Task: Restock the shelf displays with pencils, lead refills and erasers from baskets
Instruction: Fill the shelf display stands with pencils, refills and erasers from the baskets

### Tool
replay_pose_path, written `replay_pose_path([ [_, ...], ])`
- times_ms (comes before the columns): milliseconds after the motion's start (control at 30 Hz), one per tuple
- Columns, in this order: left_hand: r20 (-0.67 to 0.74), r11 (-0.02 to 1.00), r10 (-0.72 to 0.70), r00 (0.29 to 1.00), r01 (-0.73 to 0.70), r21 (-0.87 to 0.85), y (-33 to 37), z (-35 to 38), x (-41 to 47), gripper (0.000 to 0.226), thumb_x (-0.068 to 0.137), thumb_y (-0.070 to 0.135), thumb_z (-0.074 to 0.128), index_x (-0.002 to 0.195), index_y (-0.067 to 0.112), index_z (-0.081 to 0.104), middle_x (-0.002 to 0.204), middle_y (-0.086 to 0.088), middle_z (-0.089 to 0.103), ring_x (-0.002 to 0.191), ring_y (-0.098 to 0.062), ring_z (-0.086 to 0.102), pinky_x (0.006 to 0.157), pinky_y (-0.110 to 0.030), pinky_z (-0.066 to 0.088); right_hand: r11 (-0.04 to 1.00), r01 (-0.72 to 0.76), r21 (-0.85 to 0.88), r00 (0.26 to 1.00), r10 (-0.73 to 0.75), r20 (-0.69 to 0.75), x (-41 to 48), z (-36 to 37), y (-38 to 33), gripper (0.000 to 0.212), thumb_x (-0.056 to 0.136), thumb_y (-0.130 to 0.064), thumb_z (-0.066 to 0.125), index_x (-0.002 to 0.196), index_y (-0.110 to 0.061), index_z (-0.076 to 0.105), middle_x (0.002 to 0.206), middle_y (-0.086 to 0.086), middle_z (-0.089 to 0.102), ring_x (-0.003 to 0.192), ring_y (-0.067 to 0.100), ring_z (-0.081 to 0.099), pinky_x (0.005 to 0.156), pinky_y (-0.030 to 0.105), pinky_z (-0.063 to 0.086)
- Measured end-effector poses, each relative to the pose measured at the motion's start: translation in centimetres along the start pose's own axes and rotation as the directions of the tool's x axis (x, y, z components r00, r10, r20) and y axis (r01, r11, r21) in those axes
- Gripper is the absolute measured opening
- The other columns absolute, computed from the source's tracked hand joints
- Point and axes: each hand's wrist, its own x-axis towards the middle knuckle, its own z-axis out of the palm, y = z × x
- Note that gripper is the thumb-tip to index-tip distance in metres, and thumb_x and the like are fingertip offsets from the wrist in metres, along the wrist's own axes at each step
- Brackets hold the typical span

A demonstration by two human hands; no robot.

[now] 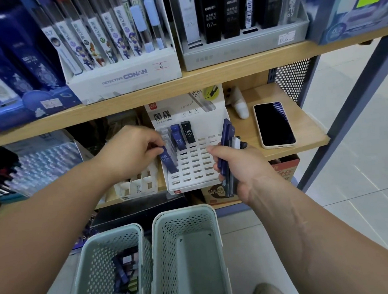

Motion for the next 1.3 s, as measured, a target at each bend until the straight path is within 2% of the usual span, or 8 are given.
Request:
replay_pose_path([
  [100, -0.040, 1.000, -0.014, 0.999, 0.014, -0.003, 0.1, -0.3, -0.1, 0.007, 0.086, 0.013, 0.075, 0.093, 0.015, 0.078, 0.082, 0.005, 0.071, 0.066, 0.006, 0.050, 0.067, -0.020, 0.045, 1.000, 0.003, -0.002, 1.000, -0.003, -0.005, 0.0, 0.1, -0.1, 0.015, 0.082, -0.009, 0.080, 0.082, -0.014, 0.065, 0.062, 0.001, 0.061, 0.053, 0.014, 0.052, 0.046, 0.025, 0.041],
  [267, -0.251, 0.991, -0.129, 0.959, 0.112, -0.079, 1.1, 0.0, 1.1, 0.012, 0.088, 0.016, 0.074, 0.099, 0.014, 0.078, 0.076, 0.009, 0.064, 0.066, -0.005, 0.057, 0.066, -0.020, 0.044, 1.000, 0.014, -0.001, 1.000, -0.014, -0.024, 0.4, 0.0, -0.3, 0.015, 0.082, -0.010, 0.080, 0.084, -0.013, 0.065, 0.063, 0.001, 0.060, 0.053, 0.014, 0.053, 0.046, 0.024, 0.041],
  [433, -0.147, 0.994, -0.094, 0.985, 0.101, 0.042, 1.1, 2.0, 3.3, 0.012, 0.089, 0.019, 0.071, 0.098, 0.015, 0.077, 0.093, -0.005, 0.076, 0.086, -0.028, 0.068, 0.076, -0.035, 0.054, 1.000, 0.008, -0.004, 1.000, -0.008, -0.007, 0.2, 0.0, -0.2, 0.017, 0.081, -0.013, 0.081, 0.086, -0.013, 0.065, 0.062, -0.001, 0.061, 0.052, 0.012, 0.054, 0.047, 0.025, 0.042],
  [800, -0.050, 0.985, -0.165, 0.985, 0.166, 0.035, 0.8, 2.0, 4.9, 0.016, 0.093, 0.020, 0.067, 0.107, 0.014, 0.074, 0.104, -0.004, 0.072, 0.086, -0.018, 0.059, 0.075, -0.026, 0.043, 1.000, -0.014, -0.015, 1.000, 0.014, -0.003, 0.4, -0.4, -0.4, 0.016, 0.082, -0.015, 0.081, 0.083, -0.014, 0.065, 0.063, 0.001, 0.060, 0.054, 0.013, 0.053, 0.048, 0.024, 0.042],
  [933, -0.052, 0.991, -0.113, 0.992, 0.116, 0.066, 1.0, 2.3, 4.6, 0.015, 0.091, 0.018, 0.069, 0.103, 0.013, 0.077, 0.101, -0.005, 0.074, 0.090, -0.025, 0.066, 0.081, -0.036, 0.054, 0.999, -0.036, 0.000, 0.999, 0.036, 0.010, 0.3, -0.2, -0.5, 0.018, 0.081, -0.017, 0.082, 0.086, -0.015, 0.065, 0.063, 0.000, 0.060, 0.053, 0.012, 0.053, 0.049, 0.024, 0.042],
  [1133, -0.100, 0.968, -0.077, 0.992, 0.098, 0.230, 1.5, 3.4, 4.3, 0.018, 0.093, 0.022, 0.066, 0.105, 0.014, 0.077, 0.108, -0.007, 0.068, 0.093, -0.030, 0.065, 0.076, -0.039, 0.055, 1.000, -0.028, -0.002, 0.998, 0.028, 0.059, -0.1, 0.1, -0.7, 0.017, 0.084, -0.016, 0.079, 0.091, -0.011, 0.064, 0.065, 0.003, 0.058, 0.053, 0.013, 0.051, 0.046, 0.022, 0.042],
  [1233, -0.291, 0.984, -0.181, 0.939, 0.174, -0.050, 3.4, 2.5, 3.5, 0.020, 0.094, 0.027, 0.066, 0.106, 0.014, 0.075, 0.095, -0.002, 0.070, 0.085, -0.021, 0.064, 0.075, -0.030, 0.050, 0.983, 0.050, -0.174, 0.994, -0.033, 0.102, -0.6, 0.4, -0.6, 0.015, 0.085, -0.011, 0.078, 0.094, -0.007, 0.067, 0.068, 0.006, 0.062, 0.053, 0.013, 0.053, 0.046, 0.020, 0.045],
  [1300, -0.164, 0.831, -0.394, 0.904, 0.274, -0.484, 5.4, 2.2, 2.6, 0.017, 0.096, 0.029, 0.064, 0.102, 0.018, 0.075, 0.087, 0.008, 0.071, 0.076, -0.006, 0.063, 0.070, -0.023, 0.047, 0.935, 0.104, -0.338, 0.979, -0.037, 0.199, -1.1, 0.9, -0.4, 0.013, 0.084, -0.011, 0.079, 0.088, -0.009, 0.067, 0.067, 0.004, 0.064, 0.056, 0.015, 0.056, 0.052, 0.024, 0.049],
])
